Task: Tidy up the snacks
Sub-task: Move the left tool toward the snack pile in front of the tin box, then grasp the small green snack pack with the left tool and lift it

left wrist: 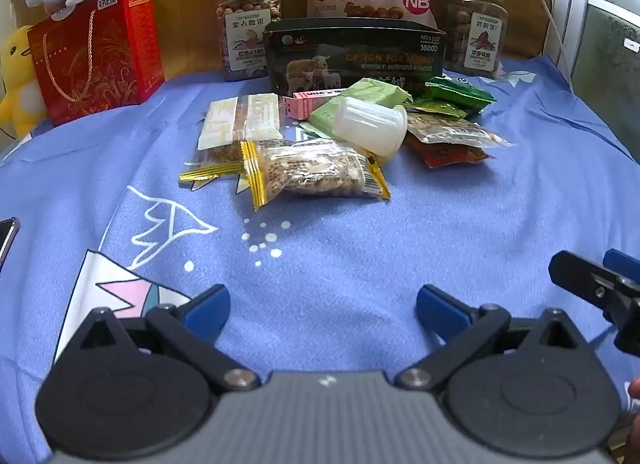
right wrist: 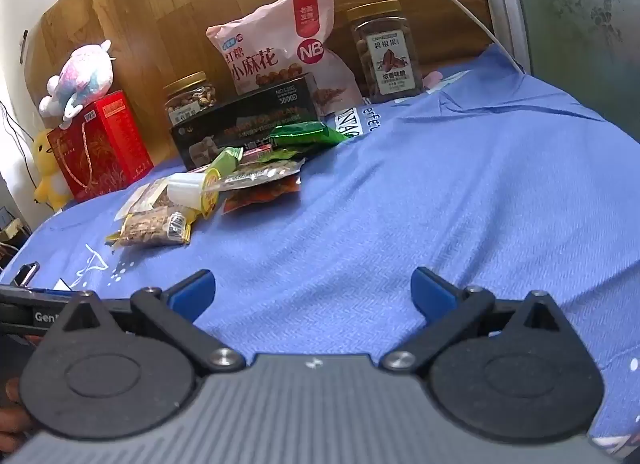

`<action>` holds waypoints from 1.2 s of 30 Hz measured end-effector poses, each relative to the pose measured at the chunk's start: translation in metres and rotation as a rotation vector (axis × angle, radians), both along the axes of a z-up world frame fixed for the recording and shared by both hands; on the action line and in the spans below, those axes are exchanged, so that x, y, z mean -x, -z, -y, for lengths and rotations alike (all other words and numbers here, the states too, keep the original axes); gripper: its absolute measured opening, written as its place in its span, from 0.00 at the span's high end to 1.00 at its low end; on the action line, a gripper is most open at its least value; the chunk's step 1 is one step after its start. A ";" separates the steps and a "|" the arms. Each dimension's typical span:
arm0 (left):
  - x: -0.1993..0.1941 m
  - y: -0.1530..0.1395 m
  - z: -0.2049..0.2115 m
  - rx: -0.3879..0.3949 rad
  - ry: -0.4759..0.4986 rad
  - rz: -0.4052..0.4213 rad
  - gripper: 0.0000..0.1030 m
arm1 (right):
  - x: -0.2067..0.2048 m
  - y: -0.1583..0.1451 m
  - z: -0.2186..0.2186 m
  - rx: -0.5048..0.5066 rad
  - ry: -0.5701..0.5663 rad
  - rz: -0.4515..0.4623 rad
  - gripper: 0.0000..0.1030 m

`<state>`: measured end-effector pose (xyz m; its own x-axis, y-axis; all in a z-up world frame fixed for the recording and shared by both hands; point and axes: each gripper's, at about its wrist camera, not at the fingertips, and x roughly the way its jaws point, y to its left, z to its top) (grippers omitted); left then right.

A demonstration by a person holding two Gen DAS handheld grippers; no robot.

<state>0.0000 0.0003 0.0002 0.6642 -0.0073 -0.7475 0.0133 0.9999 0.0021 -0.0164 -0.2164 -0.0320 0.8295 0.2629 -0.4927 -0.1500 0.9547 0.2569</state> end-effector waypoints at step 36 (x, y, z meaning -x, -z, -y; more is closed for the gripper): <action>-0.076 -0.084 -0.047 0.326 0.357 0.277 0.10 | -0.075 -0.039 0.012 0.025 -0.156 0.123 0.36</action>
